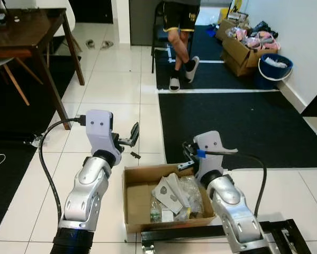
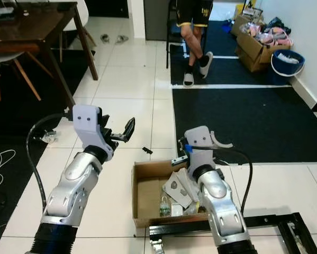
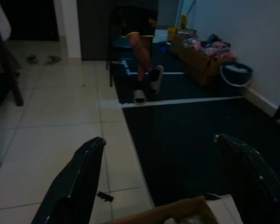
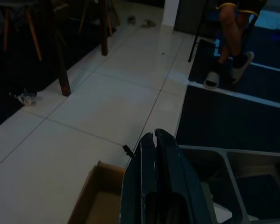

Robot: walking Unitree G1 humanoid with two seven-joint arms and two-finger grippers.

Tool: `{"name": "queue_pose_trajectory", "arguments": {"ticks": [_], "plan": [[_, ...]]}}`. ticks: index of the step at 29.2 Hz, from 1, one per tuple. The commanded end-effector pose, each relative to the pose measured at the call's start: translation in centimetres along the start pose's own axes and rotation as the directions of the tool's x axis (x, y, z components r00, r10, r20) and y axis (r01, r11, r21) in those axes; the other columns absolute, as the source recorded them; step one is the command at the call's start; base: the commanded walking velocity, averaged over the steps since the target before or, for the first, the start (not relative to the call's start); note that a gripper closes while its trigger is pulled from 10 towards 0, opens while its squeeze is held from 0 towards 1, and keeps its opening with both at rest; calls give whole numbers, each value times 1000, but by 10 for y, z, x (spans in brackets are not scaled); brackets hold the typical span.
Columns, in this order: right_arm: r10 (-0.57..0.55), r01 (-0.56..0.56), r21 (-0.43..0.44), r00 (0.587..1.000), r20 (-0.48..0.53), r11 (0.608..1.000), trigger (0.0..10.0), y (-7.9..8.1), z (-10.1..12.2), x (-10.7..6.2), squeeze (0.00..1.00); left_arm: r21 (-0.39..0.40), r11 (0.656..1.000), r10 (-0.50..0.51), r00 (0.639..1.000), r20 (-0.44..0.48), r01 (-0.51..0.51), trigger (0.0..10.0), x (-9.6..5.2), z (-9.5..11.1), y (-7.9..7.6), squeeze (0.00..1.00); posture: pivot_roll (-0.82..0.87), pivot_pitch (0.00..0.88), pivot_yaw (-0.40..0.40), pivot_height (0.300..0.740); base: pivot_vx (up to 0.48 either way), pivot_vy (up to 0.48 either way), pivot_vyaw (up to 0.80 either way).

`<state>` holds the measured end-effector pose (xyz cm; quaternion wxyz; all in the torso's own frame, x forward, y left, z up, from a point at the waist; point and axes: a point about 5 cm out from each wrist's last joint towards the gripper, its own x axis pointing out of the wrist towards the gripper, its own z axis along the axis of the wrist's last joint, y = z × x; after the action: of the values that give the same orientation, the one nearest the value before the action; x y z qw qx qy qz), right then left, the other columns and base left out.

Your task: Picking trash to rubbish bin

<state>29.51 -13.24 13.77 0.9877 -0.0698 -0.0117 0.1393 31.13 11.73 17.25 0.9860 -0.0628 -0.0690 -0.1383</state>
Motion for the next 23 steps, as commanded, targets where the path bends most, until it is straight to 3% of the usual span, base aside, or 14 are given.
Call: {"name": "queue_pose_trajectory", "arguments": {"ticks": [1, 15, 18, 23], "plan": [[-9, 9, -2, 1000, -7, 1000, 10000, -1, -2, -1, 0, 1, 1000, -2, 1000, -14, 2, 10000, -1, -3, 0, 0, -27, 127, -2, 740, 0, 0, 0], [-29, 29, 19, 1000, 1, 999, 10000, -5, -3, 0, 0, 20, 1000, 8, 1000, 1, -8, 10000, 0, -2, -1, 0, -31, 138, 1, 740, 0, 0, 0], [-70, 69, 79, 997, 10, 994, 10000, -12, -5, 11, 0, 41, 999, 27, 1000, 7, -28, 10000, 3, -2, 2, 0, -33, 153, 6, 740, 0, 0, 0], [-56, 53, 54, 996, 63, 997, 10000, -18, 12, 46, 0, 73, 997, 10, 1000, 5, -11, 10000, 8, -2, -1, 0, -28, 165, 4, 740, 0, 0, 0]]}}
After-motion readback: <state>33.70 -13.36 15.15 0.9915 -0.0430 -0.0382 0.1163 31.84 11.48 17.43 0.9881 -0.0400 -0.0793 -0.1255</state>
